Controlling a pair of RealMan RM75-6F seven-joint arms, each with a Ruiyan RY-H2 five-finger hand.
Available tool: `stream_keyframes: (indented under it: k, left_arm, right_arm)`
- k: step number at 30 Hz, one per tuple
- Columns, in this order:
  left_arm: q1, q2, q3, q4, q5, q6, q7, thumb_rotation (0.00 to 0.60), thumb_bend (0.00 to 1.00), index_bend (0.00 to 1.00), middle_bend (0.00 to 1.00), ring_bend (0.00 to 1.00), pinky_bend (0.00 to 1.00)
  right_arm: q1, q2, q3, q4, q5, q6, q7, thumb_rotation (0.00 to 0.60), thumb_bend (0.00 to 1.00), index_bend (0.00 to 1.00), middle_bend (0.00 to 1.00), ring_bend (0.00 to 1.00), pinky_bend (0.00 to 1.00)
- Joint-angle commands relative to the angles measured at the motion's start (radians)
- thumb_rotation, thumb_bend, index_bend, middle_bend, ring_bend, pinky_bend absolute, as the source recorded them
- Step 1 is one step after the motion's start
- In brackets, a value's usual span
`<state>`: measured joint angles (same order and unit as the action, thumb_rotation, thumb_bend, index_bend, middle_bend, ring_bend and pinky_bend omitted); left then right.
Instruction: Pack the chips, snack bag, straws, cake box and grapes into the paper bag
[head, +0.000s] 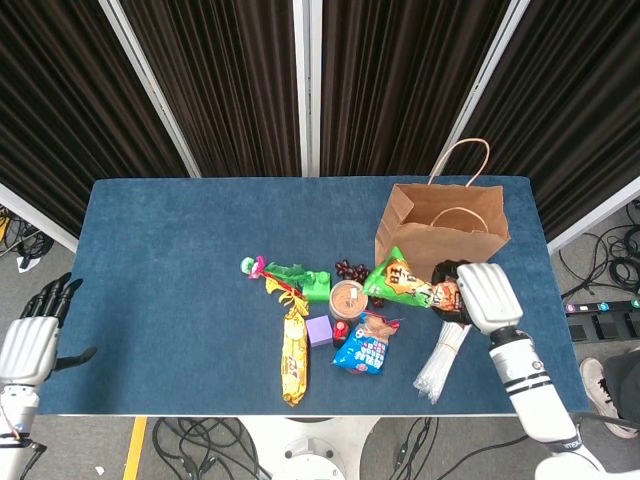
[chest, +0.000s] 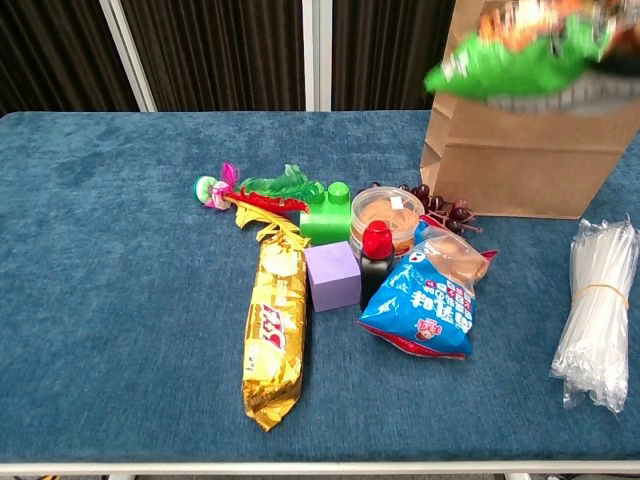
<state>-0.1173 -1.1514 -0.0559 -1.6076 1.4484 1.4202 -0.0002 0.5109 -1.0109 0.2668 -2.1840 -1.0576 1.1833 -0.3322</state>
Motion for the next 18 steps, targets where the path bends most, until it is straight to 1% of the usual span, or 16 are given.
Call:
stream_keyframes:
  k: [1, 3, 6, 10, 12, 14, 16, 18]
  left_arm:
    - [0.0, 0.001, 0.0, -0.002, 0.0, 0.001, 0.001, 0.6, 0.09, 0.05, 0.01, 0.0, 0.16]
    - [0.0, 0.003, 0.0, -0.003, -0.001, 0.001, 0.0, 0.6, 0.09, 0.04, 0.01, 0.0, 0.16]
    - [0.002, 0.006, -0.001, -0.003, -0.004, 0.004, -0.006, 0.6, 0.09, 0.05, 0.01, 0.0, 0.16]
    - [0.005, 0.008, 0.0, 0.002, -0.006, 0.006, -0.017, 0.6, 0.09, 0.05, 0.01, 0.0, 0.16]
    - [0.005, 0.008, 0.002, 0.005, -0.006, 0.005, -0.021, 0.6, 0.09, 0.05, 0.01, 0.0, 0.16]
    - [0.004, 0.006, 0.002, 0.009, -0.005, 0.003, -0.026, 0.6, 0.09, 0.05, 0.01, 0.0, 0.16]
    - [0.003, 0.003, 0.003, 0.015, -0.004, 0.001, -0.032, 0.6, 0.09, 0.04, 0.01, 0.0, 0.16]
    - [0.003, 0.002, 0.003, 0.019, -0.004, 0.0, -0.037, 0.6, 0.09, 0.04, 0.01, 0.0, 0.16]
  right_arm:
    - [0.011, 0.024, 0.058, -0.038, -0.069, 0.043, 0.041, 0.6, 0.32, 0.71, 0.53, 0.51, 0.67]
    - [0.02, 0.021, 0.086, -0.036, -0.081, 0.068, 0.049, 0.6, 0.32, 0.71, 0.53, 0.51, 0.67]
    - [0.046, 0.016, 0.137, -0.015, -0.068, 0.11, 0.025, 0.6, 0.32, 0.71, 0.53, 0.51, 0.67]
    - [0.099, 0.011, 0.212, 0.052, 0.006, 0.15, -0.038, 0.6, 0.32, 0.71, 0.53, 0.51, 0.67]
    - [0.123, 0.009, 0.235, 0.092, 0.048, 0.148, -0.057, 0.6, 0.32, 0.71, 0.53, 0.51, 0.67]
    - [0.15, 0.015, 0.258, 0.138, 0.12, 0.131, -0.079, 0.6, 0.32, 0.71, 0.53, 0.51, 0.67]
    - [0.173, 0.028, 0.269, 0.176, 0.184, 0.102, -0.103, 0.6, 0.32, 0.71, 0.53, 0.51, 0.67]
    - [0.191, 0.044, 0.268, 0.21, 0.221, 0.072, -0.129, 0.6, 0.33, 0.71, 0.54, 0.51, 0.67]
